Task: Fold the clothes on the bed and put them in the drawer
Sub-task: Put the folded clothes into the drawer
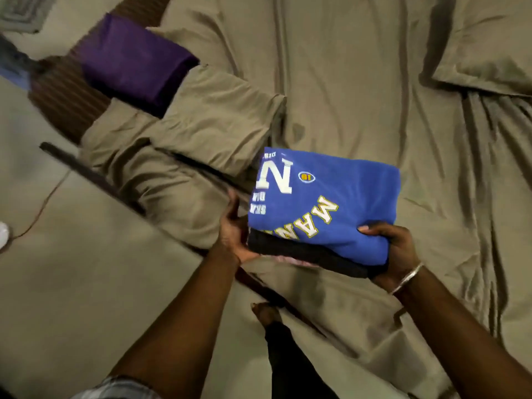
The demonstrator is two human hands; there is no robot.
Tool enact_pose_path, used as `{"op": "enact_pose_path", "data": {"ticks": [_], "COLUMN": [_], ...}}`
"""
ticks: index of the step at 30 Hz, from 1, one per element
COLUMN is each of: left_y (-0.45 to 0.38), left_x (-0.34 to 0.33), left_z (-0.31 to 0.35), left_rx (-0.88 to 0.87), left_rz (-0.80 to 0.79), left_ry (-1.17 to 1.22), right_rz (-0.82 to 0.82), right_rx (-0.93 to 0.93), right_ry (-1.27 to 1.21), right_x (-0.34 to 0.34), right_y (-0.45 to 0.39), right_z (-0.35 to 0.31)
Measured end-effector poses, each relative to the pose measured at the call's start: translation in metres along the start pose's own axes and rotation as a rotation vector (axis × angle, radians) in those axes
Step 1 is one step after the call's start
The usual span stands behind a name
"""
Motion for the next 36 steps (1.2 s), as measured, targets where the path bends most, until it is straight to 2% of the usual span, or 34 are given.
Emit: {"op": "enact_pose_path", "data": {"ticks": [2,5,12,17,21,26,33,36], "left_y": [0.04,0.098,0.284,0.432,0.546,0.664,0.779,0.791], "left_x": [-0.005,0.013,0.05,0.09,0.136,0.184,0.22,0.235], "left_z": [0.022,0.043,0.057,0.012,-0.072,-0.202,-0.412,-0.495], "left_rx": [0.02,-0.055,-0.459,-0.755,-1.03,-1.302,-1.64,-1.682], "left_rz": [0.055,0.215,0.474,0.604,0.633,0.746,0.89,0.958], "left_ry": [-0.149,-0.216,-0.044,0.142,0.368,0.617,0.985,1.141], "right_rz": [-0.065,-0.193,-0.527,-0.763,-0.953,-1.198,-1.466,-1.567], "right_rx": [-0.047,-0.111,-0.21,-0.364,-0.479,-0.536,-0.711,-0.843], "right_ry": [0.175,0.393,0.687,0.943,1.214,1.471,1.802,1.906], "right_x": [-0.025,-0.066,-0.215,-0.293,-0.327,-0.33,-0.266,-0.222], "right_y": [0.001,0.005,0.032,0.099,0.174,0.284,0.433,0.482], "right_z": [0.004,0.013,0.084,0.186,0.292,0.424,0.602,0.659]}}
Point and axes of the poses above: each hand's wrist, its own y-axis away from the middle knuckle, its own x-axis out of the back of the hand, z = x × y, the point moved 7 cm from there along -y, towards the middle knuckle, and after that the axes turned 7 degrees about y, right-handed, at the moved point
